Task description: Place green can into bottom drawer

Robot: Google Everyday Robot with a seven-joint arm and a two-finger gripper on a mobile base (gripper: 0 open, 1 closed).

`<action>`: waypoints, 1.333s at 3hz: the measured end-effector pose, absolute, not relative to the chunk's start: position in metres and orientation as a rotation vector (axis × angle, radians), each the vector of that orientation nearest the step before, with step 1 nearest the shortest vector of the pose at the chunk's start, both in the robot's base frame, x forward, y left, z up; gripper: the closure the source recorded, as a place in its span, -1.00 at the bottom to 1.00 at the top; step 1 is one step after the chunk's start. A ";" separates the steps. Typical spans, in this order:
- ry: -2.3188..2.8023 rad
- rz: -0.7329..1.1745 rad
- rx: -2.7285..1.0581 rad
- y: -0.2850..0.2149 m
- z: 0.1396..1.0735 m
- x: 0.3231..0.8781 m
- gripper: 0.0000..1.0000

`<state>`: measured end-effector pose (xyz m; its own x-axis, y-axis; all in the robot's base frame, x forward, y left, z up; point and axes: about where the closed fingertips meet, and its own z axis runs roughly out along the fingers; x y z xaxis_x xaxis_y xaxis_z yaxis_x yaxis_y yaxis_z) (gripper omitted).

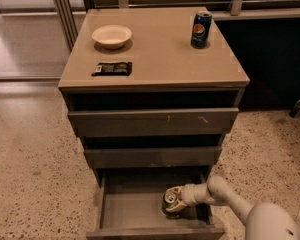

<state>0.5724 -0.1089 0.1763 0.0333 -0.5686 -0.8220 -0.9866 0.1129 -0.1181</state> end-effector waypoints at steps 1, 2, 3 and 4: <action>1.625 0.693 -1.592 -0.103 0.168 0.571 1.00; 1.625 0.693 -1.592 -0.103 0.168 0.571 0.63; 1.625 0.693 -1.592 -0.103 0.168 0.571 0.16; 1.625 0.693 -1.592 -0.103 0.168 0.571 -0.29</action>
Offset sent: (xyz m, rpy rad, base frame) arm -0.0010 0.0057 -0.0090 -0.0228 0.0004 0.0272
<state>0.5714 -0.1029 0.1677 0.0493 -0.5866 -0.8084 -0.9894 0.0821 -0.1199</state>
